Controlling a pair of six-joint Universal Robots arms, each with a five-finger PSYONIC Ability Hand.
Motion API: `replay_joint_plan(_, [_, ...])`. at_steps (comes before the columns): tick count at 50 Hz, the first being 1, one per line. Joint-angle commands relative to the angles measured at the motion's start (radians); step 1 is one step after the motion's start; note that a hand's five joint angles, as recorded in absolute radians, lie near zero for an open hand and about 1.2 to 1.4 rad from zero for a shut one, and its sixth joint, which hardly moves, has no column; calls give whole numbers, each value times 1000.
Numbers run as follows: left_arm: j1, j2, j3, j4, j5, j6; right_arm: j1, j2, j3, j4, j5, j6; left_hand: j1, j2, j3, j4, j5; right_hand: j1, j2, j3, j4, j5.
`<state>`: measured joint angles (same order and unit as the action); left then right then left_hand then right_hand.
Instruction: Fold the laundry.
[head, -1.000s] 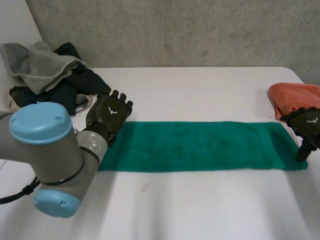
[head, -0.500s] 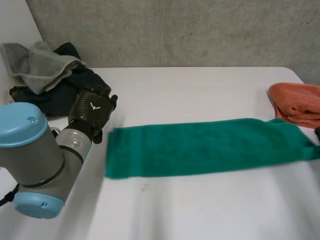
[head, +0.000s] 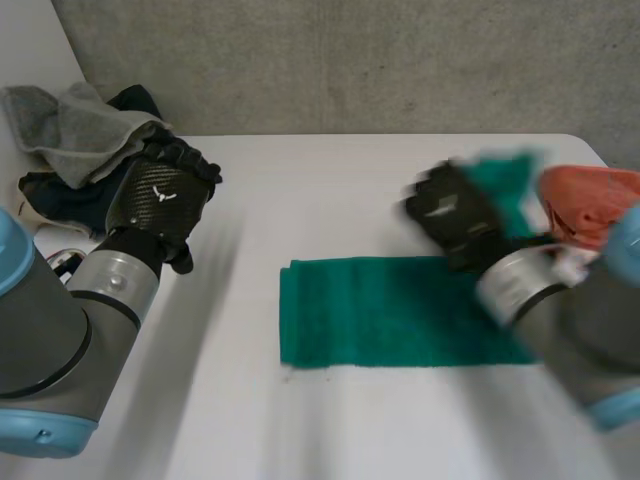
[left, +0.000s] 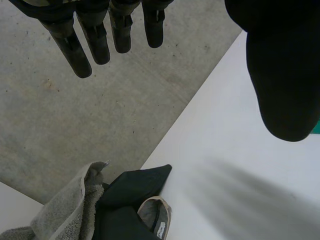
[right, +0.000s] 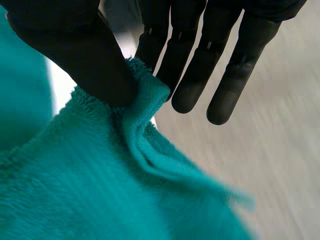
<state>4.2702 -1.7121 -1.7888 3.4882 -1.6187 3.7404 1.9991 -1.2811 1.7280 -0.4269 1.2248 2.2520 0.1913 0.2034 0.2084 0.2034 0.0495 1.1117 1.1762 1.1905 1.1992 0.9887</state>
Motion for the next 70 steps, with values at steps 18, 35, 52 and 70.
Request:
replay_joint_plan(18, [-142, -58, 55, 6, -3, -4, 57, 8, 111, 19, 79, 297, -13, -25, -30, -25, -46, -937, -1002, -1016, -1025, -989])
replay_joint_plan(35, [-219, -112, 106, 6, -9, -2, -260, 83, 206, 158, 65, 146, -13, -25, -30, -25, -46, -7, -72, -86, -95, -59])
replay_joint_plan(52, [-210, -55, 82, -3, -12, -2, 157, 26, 15, 65, 188, 87, -13, -25, -30, -25, -46, 285, 220, 206, 197, 233])
replay_joint_plan(70, [-178, -29, 77, 3, -13, -128, 241, 48, 28, 66, 173, 266, -4, -16, -21, -16, -37, -937, -1002, -1016, -1025, -989])
